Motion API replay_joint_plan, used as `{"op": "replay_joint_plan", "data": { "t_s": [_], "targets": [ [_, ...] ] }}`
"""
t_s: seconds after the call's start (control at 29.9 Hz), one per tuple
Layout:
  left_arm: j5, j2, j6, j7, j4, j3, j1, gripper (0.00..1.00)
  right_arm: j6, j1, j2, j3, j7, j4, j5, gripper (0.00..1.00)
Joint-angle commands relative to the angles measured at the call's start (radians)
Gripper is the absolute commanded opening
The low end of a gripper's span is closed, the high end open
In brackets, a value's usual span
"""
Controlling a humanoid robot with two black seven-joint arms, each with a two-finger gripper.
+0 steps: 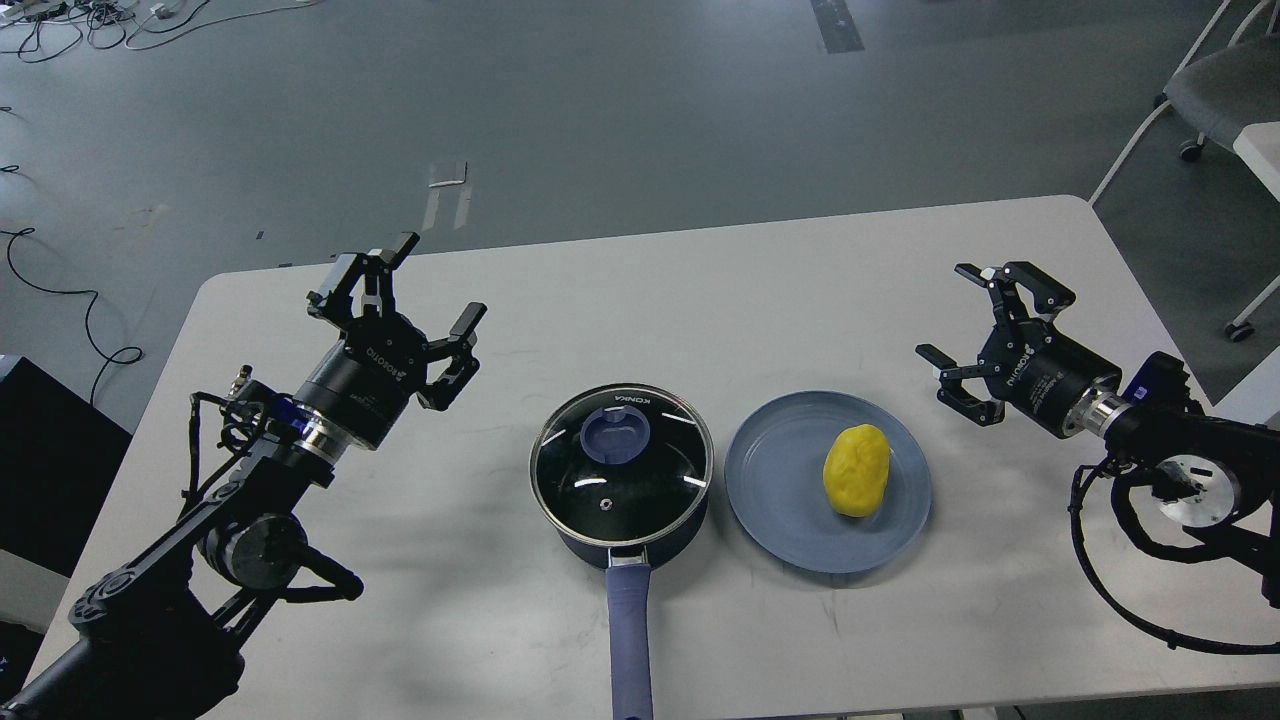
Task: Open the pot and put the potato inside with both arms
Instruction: 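Move the left gripper toward the blue knob of the glass pot lid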
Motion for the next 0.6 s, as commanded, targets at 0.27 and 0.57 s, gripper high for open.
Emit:
{"op": "replay_joint_plan", "data": {
  "t_s": [0.27,0.57],
  "targets": [
    [0.002,0.043,-0.027,-0.003,0.0,0.008,0.009,0.98,0.0,0.005,0.002,-0.002,0.0,0.003,-0.006,0.98],
    [0.003,0.197,-0.082,-0.012,0.009,0.0,-0.035,0.98,0.0,0.003,0.0,-0.002,0.0,0.003,-0.009,0.98]
  ]
}}
